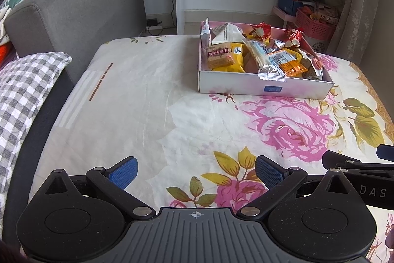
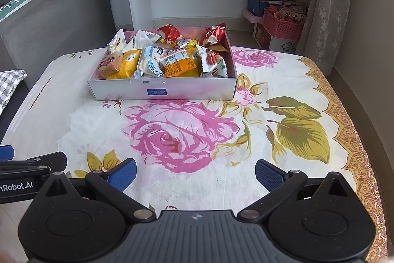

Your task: Organize snacks

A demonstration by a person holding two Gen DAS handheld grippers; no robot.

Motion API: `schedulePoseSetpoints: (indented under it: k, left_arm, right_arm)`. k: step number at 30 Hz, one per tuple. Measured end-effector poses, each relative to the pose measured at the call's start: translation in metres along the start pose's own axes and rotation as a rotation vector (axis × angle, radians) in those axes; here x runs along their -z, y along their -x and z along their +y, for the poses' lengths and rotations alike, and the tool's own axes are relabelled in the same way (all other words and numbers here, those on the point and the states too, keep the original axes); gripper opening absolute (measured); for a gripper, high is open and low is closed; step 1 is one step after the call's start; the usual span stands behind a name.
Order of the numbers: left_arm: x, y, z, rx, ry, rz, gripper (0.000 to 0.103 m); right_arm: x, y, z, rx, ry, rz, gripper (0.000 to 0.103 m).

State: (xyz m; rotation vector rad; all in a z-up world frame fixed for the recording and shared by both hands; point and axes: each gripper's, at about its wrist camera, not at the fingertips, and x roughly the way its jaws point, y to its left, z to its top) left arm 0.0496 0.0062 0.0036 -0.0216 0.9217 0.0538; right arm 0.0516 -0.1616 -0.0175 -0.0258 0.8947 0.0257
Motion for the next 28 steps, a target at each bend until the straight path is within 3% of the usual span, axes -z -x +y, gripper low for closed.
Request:
schedulePoseSetpoints:
  k: [28]
  left_arm:
    - [0.003, 0.0, 0.0017, 0.018, -0.017, 0.007, 0.102]
  right_arm:
    - [0.0021, -0.0026, -0.0012, 0.002, -0.004, 0.007, 0.096]
